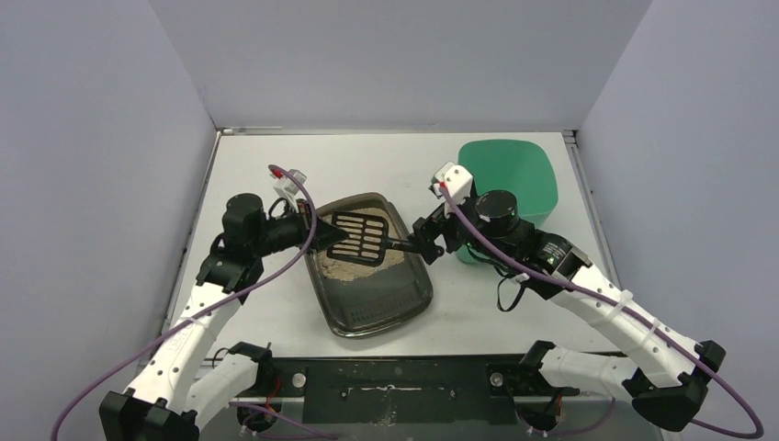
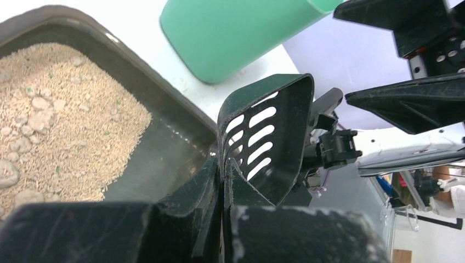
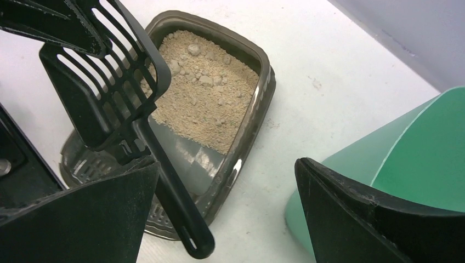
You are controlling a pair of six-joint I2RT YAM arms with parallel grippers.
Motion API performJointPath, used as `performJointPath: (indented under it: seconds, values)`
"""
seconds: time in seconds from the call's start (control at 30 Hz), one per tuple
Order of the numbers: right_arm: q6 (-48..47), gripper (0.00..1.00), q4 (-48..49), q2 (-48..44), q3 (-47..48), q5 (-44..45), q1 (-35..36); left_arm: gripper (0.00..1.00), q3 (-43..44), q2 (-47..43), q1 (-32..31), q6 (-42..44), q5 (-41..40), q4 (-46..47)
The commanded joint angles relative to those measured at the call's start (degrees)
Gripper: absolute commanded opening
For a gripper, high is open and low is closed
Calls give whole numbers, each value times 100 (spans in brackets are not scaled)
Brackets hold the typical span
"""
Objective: Clean the litter box
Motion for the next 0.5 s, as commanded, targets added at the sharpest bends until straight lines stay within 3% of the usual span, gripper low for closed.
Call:
performJointPath:
  seconds: [0.0,0.13,0.47]
  values:
    - [886,100,543,-174,130,-316,-283,0,-27,-122,196,-500,351,1248]
    - [1388,100,586,-269,152,-592,-607,0,-290,-77,273,-1241,554,2263]
    - [2407,100,1170,-789,-273,-2492,-1113,0,-546,55,279,-2297,881,3792]
